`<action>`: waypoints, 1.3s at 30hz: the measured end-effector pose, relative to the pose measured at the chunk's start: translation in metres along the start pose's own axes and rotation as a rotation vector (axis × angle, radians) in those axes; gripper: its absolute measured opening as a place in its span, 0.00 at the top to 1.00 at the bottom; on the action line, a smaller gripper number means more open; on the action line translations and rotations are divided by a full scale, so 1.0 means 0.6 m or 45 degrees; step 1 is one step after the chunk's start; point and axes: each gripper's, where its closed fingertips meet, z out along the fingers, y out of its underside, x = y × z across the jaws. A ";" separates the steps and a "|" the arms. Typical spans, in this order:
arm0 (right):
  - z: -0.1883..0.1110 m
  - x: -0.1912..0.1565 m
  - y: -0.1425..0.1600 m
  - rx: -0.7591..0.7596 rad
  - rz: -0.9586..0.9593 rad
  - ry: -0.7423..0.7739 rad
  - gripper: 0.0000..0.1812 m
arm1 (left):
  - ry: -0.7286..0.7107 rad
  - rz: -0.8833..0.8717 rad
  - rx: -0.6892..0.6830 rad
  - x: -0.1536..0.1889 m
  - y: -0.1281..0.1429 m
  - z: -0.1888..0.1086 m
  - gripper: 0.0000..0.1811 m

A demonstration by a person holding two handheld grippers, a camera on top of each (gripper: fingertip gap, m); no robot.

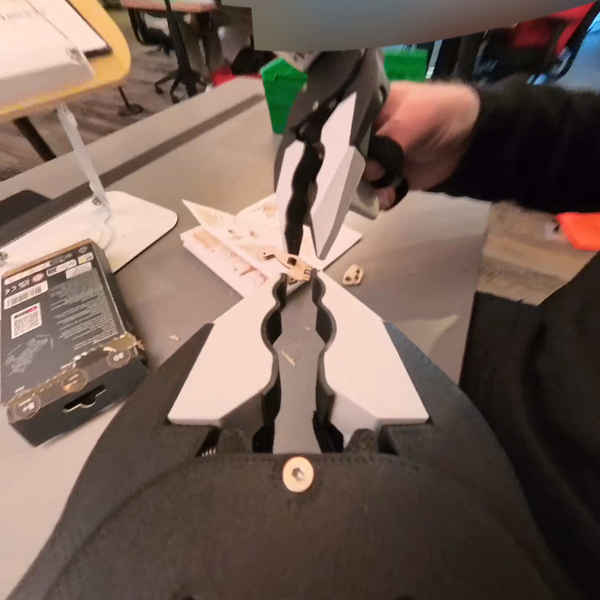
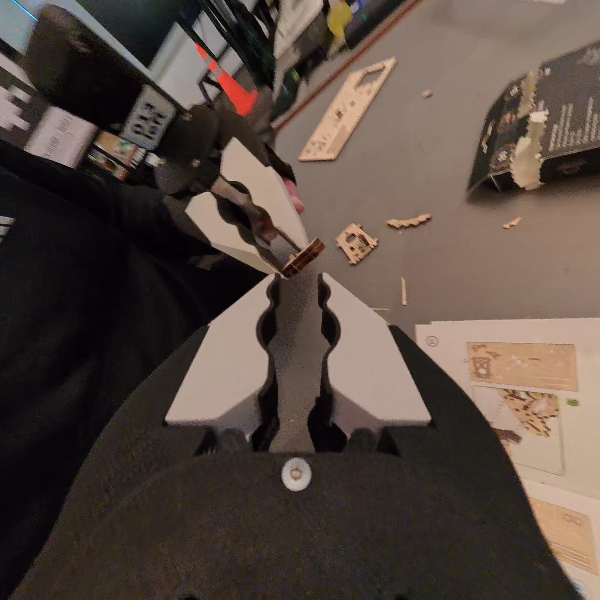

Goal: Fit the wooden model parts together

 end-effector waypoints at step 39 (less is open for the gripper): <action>-0.143 -0.051 0.008 0.522 0.204 -0.013 0.97 | -0.081 0.767 -0.159 0.080 -0.088 0.097 0.94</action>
